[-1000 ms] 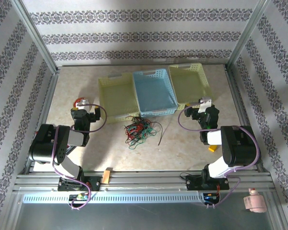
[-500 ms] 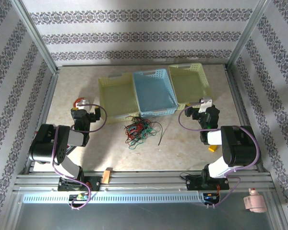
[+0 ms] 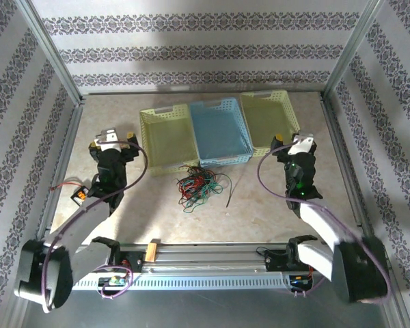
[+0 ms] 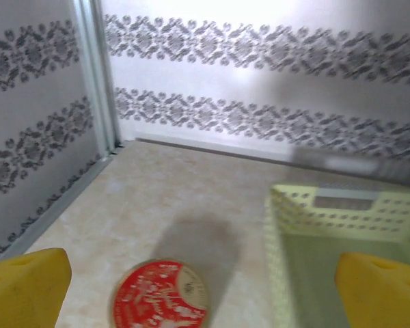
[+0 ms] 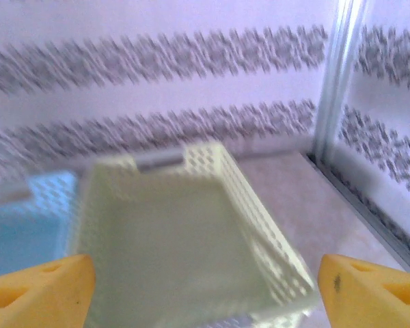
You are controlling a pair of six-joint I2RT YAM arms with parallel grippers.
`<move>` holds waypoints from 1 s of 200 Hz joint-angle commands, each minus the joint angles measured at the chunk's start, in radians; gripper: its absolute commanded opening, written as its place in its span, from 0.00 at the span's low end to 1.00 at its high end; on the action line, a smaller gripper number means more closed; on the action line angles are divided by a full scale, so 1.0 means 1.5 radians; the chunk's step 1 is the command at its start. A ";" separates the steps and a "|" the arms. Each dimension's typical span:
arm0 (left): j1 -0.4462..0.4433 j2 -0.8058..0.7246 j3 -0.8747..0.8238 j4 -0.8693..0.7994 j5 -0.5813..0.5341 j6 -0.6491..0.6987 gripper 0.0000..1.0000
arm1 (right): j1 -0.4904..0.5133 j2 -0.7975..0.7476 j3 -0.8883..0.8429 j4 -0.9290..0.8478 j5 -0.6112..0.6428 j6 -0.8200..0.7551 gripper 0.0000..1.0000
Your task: Untangle the cables
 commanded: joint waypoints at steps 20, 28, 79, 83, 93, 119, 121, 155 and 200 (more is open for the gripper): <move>-0.227 -0.017 0.010 -0.260 0.027 -0.135 0.99 | 0.154 -0.109 0.093 -0.434 -0.004 0.146 0.82; -0.267 0.003 0.019 -0.264 0.049 -0.121 0.99 | 0.186 -0.090 0.122 -0.507 -0.033 0.165 0.82; -0.353 0.134 0.085 -0.238 0.252 -0.069 0.99 | 0.337 0.140 0.227 -0.656 -0.254 0.196 0.70; -0.353 0.142 0.091 -0.243 0.258 -0.065 0.99 | 0.347 0.156 0.230 -0.654 -0.259 0.196 0.70; -0.353 0.165 0.109 -0.257 0.267 -0.054 0.99 | 0.359 0.186 0.233 -0.647 -0.264 0.197 0.71; -0.353 0.215 0.125 -0.257 0.267 -0.047 0.99 | 0.353 0.235 0.241 -0.636 -0.214 0.220 0.70; -0.353 0.218 0.125 -0.257 0.265 -0.046 0.99 | 0.352 0.238 0.241 -0.635 -0.210 0.221 0.70; -0.352 0.269 0.135 -0.240 0.231 -0.047 0.97 | 0.314 0.294 0.261 -0.606 -0.192 0.216 0.68; -0.352 0.326 0.152 -0.222 0.220 -0.041 0.95 | 0.285 0.379 0.315 -0.598 -0.203 0.187 0.59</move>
